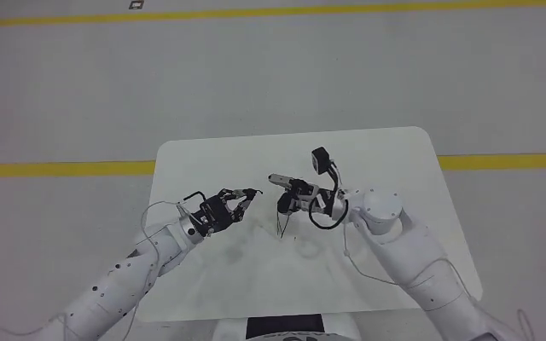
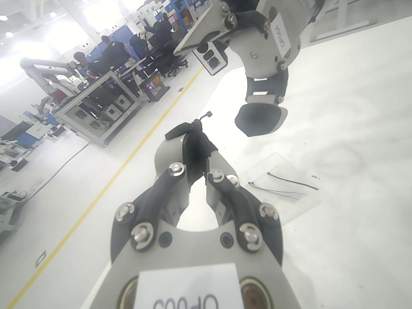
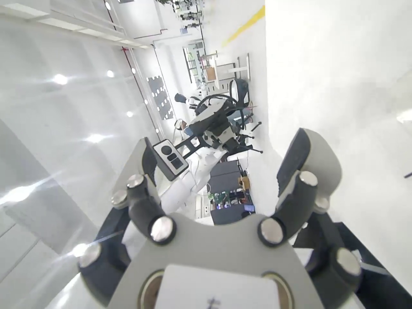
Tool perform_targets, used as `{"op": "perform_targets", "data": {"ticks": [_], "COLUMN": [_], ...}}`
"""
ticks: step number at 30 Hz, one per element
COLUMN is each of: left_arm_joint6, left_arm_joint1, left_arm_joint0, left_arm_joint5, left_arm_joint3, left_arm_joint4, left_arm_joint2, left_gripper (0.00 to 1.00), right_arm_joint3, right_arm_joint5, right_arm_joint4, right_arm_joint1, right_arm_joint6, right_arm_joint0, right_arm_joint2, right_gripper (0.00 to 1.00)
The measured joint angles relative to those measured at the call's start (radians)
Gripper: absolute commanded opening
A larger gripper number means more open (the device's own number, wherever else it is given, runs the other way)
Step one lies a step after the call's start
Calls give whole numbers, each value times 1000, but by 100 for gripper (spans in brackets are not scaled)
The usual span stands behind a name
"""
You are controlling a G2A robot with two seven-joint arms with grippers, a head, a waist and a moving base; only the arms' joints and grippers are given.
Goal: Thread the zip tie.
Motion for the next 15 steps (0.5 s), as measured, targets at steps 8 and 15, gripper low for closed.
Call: {"op": "perform_targets", "data": {"ticks": [8,15], "left_arm_joint6": [0,0], "left_arm_joint1": [0,0], "left_arm_joint0": [0,0], "left_arm_joint5": [0,0], "left_arm_joint3": [0,0], "left_arm_joint4": [0,0], "left_arm_joint2": [0,0], "left_gripper": [0,0], "right_arm_joint3": [-7,-12], "right_arm_joint5": [17,-5], "right_arm_joint4": [20,47], "right_arm_joint1": [-11,-13], "right_arm_joint6": [-86,-73], "right_arm_joint0": [2,-8], "right_arm_joint2": [-27,-28], "right_gripper": [100,100]}}
